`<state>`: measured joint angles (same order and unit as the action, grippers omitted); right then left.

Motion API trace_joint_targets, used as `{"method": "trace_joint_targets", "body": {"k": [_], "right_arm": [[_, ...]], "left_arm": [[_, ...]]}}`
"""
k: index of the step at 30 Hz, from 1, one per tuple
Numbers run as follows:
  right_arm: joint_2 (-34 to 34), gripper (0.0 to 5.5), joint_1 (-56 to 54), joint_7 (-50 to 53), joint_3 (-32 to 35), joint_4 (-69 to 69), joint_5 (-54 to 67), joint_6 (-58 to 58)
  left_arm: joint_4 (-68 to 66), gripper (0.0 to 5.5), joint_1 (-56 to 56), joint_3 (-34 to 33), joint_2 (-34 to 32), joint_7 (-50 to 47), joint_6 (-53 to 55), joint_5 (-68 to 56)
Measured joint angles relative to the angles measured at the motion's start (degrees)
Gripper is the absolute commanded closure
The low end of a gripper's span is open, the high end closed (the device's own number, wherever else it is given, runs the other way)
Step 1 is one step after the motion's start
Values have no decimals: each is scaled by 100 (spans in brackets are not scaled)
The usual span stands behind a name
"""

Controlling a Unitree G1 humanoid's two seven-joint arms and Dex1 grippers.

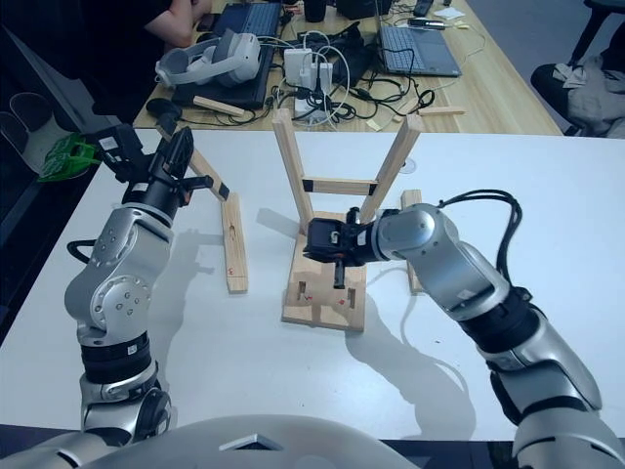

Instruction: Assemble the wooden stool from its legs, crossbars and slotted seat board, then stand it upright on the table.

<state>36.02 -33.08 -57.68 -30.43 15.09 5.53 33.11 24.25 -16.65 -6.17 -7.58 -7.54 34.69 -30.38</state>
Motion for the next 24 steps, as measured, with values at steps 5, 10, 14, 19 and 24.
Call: {"method": "trace_joint_targets", "body": {"k": [5, 10, 14, 19, 24], "right_arm": [[-1242, 550, -491, -72, 143, -896, 585, -28], [-2076, 550, -998, 126, 210, -2428, 419, -718], [-2896, 550, -1464, 610, 309, -4004, 152, -1552], [-3569, 550, -1893, 1551, 634, -5659, -276, -2565], [-3807, 550, -1979, 1801, 794, -6270, -513, -2951]], "left_arm": [[-87, 511, -109, -153, 179, 30, 12, -53], [-92, 511, -208, -203, 221, 85, 90, -76], [-90, 511, -232, -210, 300, 118, 224, -94], [-90, 511, -312, -352, 304, 121, 386, -163], [-52, 511, -379, -392, 301, 116, 582, -190]]}}
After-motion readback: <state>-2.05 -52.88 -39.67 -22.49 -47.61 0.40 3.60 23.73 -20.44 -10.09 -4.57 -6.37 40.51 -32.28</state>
